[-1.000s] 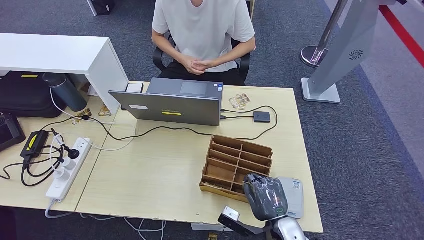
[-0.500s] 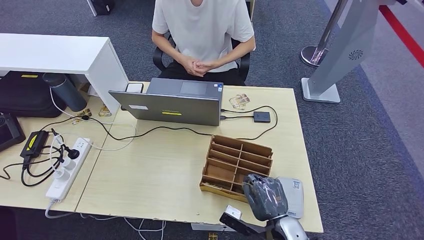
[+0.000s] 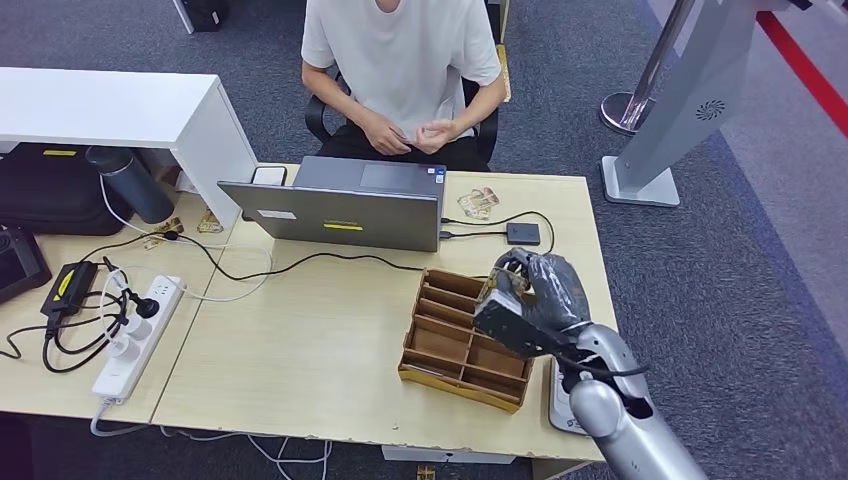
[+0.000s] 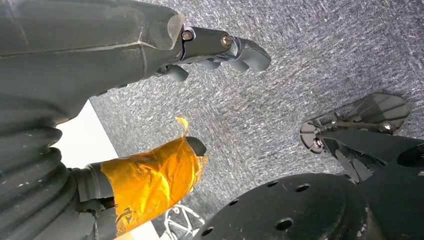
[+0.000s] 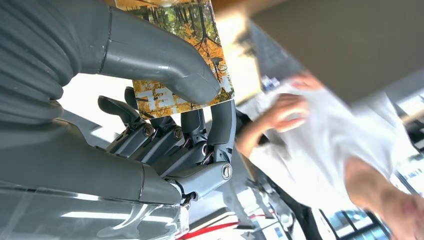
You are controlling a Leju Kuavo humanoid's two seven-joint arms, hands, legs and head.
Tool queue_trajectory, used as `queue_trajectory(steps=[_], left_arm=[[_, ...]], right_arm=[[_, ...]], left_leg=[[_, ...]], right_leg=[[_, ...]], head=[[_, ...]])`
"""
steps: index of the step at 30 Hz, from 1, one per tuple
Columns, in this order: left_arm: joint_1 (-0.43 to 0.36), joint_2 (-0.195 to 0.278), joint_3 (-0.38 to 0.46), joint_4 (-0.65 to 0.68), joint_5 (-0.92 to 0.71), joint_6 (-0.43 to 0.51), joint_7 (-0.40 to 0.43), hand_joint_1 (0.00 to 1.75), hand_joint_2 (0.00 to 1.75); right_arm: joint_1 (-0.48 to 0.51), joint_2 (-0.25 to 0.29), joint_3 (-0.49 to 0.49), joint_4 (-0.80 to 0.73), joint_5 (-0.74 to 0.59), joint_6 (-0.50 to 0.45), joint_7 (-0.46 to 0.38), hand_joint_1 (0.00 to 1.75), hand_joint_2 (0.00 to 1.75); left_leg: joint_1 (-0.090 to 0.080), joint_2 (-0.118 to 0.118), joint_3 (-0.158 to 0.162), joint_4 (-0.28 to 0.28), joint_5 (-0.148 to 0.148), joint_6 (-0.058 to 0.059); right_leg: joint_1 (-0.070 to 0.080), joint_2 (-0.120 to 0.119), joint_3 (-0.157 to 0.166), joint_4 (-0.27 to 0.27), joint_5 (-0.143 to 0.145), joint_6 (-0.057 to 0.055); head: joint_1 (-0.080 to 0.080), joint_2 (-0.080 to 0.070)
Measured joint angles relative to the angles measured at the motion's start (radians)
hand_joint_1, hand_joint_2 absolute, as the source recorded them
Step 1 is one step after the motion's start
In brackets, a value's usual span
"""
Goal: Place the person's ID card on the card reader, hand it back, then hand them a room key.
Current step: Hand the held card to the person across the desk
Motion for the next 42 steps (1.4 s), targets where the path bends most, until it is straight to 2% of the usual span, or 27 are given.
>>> queue_trajectory(steps=[8,13,17,21,26,30,35,42], left_arm=[[-0.009,0.000,0.000,0.000,-0.001,-0.004,0.003,0.00,1.75],[-0.012,-0.001,-0.001,0.000,-0.003,-0.006,0.008,0.00,1.75],[-0.015,-0.001,-0.006,0.000,-0.012,-0.006,0.014,0.00,1.75],[-0.024,-0.003,-0.021,0.000,-0.026,-0.004,0.033,0.00,1.75],[-0.027,-0.007,-0.037,0.000,-0.031,-0.004,0.038,0.00,1.75],[-0.033,-0.014,-0.045,0.000,-0.026,-0.024,0.038,0.00,1.75],[-0.031,-0.017,-0.046,0.000,0.015,-0.094,0.037,0.00,1.75],[-0.028,-0.016,-0.046,0.000,0.018,-0.083,0.033,0.00,1.75]], right_arm=[[-0.189,0.021,-0.030,0.035,-0.027,0.024,0.021,1.75,1.75],[-0.249,0.039,-0.029,0.062,-0.013,0.021,0.033,1.75,1.75],[-0.304,0.055,-0.024,0.111,0.089,-0.028,0.087,1.75,1.75],[-0.406,0.087,-0.016,0.248,0.217,-0.105,0.142,1.75,1.75],[-0.471,0.119,-0.008,0.390,0.302,-0.155,0.175,1.75,1.75],[-0.495,0.144,-0.005,0.471,0.360,-0.165,0.193,0.00,1.75],[-0.497,0.168,0.005,0.537,0.391,-0.186,0.179,0.00,1.75],[-0.497,0.175,0.012,0.583,0.398,-0.195,0.177,0.00,1.75]], left_leg=[[0.000,0.000,0.000,0.000,0.000,0.000],[0.000,0.000,0.000,0.000,0.000,0.000],[0.000,0.000,-0.001,0.000,0.000,0.000],[0.000,0.000,0.000,0.000,0.001,-0.001],[0.000,-0.001,0.000,0.000,0.002,-0.001],[0.000,-0.001,-0.001,0.000,0.002,-0.001],[0.000,-0.002,-0.001,0.000,0.002,-0.001],[0.000,-0.002,-0.001,0.000,0.002,-0.001]], right_leg=[[0.000,0.000,0.000,0.000,0.000,0.000],[0.000,0.000,0.000,0.000,0.000,0.000],[0.000,0.000,0.000,0.001,0.000,0.000],[0.000,0.000,0.000,0.001,0.000,0.000],[0.000,-0.001,0.000,0.001,0.001,0.000],[0.000,0.000,0.000,0.001,0.001,0.000],[0.000,-0.001,0.000,0.001,0.001,0.000],[0.000,-0.001,0.000,0.001,0.001,0.000]], head=[[0.000,0.000],[0.000,0.000],[0.000,0.000],[0.000,0.000],[0.000,0.000],[0.000,0.000],[0.000,0.000],[0.000,0.000]])
